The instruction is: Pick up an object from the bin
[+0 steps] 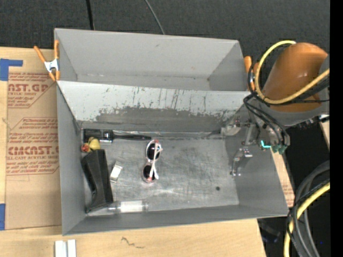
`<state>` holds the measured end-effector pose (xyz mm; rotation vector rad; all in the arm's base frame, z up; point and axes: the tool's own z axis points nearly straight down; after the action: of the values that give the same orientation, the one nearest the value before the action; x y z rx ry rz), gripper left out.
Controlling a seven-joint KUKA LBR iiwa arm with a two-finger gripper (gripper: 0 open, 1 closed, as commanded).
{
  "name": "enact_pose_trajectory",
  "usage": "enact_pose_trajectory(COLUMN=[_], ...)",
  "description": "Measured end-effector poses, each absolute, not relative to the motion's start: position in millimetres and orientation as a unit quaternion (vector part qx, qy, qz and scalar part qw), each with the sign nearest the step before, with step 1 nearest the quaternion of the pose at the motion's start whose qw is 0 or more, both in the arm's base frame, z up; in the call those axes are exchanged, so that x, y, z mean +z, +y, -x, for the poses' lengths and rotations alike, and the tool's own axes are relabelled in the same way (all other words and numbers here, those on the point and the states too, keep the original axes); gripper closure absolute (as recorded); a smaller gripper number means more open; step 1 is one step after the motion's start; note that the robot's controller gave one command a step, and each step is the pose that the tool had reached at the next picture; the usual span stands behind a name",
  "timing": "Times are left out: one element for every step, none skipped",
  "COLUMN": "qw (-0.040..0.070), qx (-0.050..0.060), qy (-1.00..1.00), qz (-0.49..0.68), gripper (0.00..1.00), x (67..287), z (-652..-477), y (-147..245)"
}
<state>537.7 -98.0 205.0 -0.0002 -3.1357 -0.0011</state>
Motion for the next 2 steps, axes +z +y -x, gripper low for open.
enact_pose_trajectory(qw=[-0.001, -0.003], qx=[0.0, 0.001], qy=[-1.0, -1.0], qz=[0.0, -0.013], gripper=[0.0, 0.0], x=[209, 190], z=[-539.4, -565.1], y=[-98, -54])
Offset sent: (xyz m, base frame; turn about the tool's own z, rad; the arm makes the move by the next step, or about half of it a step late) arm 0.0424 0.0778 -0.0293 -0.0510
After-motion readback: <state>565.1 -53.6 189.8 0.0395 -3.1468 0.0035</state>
